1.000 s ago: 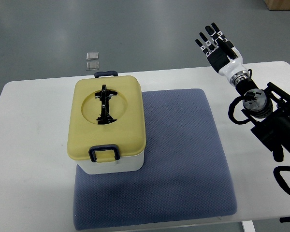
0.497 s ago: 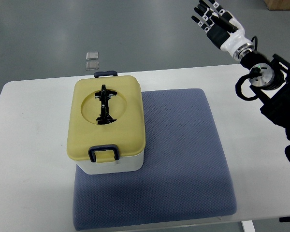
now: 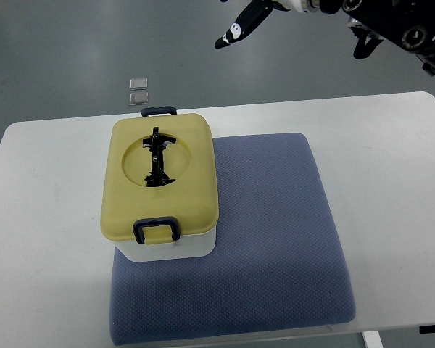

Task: Open white storage box with right hand
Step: 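Raise the right hand and swing it over toward the yellow lid, then lower the right hand onto the black handle on the yellow lid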

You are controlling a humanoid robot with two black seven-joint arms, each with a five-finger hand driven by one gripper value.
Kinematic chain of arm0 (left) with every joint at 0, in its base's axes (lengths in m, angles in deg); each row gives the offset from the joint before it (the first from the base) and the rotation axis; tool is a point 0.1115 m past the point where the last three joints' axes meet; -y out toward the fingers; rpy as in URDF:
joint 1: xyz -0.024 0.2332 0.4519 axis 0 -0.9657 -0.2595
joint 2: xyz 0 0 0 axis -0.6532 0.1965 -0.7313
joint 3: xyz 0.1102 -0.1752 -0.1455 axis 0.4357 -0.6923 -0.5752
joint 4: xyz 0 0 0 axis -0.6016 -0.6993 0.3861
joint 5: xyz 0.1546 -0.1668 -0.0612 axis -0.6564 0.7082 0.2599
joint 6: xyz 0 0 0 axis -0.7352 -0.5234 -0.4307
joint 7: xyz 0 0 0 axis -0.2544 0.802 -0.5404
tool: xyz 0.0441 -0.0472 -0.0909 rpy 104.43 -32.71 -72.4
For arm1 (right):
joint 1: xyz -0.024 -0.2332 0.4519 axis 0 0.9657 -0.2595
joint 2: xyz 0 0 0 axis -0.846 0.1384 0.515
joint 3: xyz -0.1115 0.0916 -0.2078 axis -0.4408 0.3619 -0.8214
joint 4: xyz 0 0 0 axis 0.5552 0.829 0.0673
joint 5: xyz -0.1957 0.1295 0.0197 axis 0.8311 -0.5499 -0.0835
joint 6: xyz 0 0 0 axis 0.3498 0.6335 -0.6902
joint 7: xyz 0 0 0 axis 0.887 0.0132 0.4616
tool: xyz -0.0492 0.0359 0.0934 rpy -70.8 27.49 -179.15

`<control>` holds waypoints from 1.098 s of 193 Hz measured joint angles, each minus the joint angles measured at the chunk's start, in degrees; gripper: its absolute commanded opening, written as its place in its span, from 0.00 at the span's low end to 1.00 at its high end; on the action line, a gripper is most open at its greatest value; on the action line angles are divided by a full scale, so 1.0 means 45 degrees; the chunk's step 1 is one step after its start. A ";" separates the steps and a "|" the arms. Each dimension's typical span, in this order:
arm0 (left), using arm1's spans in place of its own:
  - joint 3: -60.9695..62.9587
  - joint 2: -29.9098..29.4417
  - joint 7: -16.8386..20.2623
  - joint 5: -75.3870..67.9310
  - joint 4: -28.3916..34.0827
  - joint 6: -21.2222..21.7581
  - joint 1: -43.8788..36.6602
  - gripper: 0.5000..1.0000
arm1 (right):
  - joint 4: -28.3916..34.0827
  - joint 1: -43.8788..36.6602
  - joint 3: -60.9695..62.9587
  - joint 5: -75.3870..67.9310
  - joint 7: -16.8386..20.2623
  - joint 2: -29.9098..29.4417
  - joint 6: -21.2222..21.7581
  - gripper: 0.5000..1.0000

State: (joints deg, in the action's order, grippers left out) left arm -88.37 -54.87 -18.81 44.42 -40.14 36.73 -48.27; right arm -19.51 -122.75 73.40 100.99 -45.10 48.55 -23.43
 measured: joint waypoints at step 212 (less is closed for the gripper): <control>-0.0023 0.0000 -0.0001 0.0000 0.0000 0.0062 -0.0014 1.00 | 0.4353 -0.0512 -0.3189 0.3951 -0.3100 -0.0067 -0.2914 0.86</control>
State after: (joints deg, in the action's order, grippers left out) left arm -88.47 -54.87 -18.81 44.43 -40.14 37.01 -48.33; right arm 0.08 -125.06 59.05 118.77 -59.05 48.25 -36.54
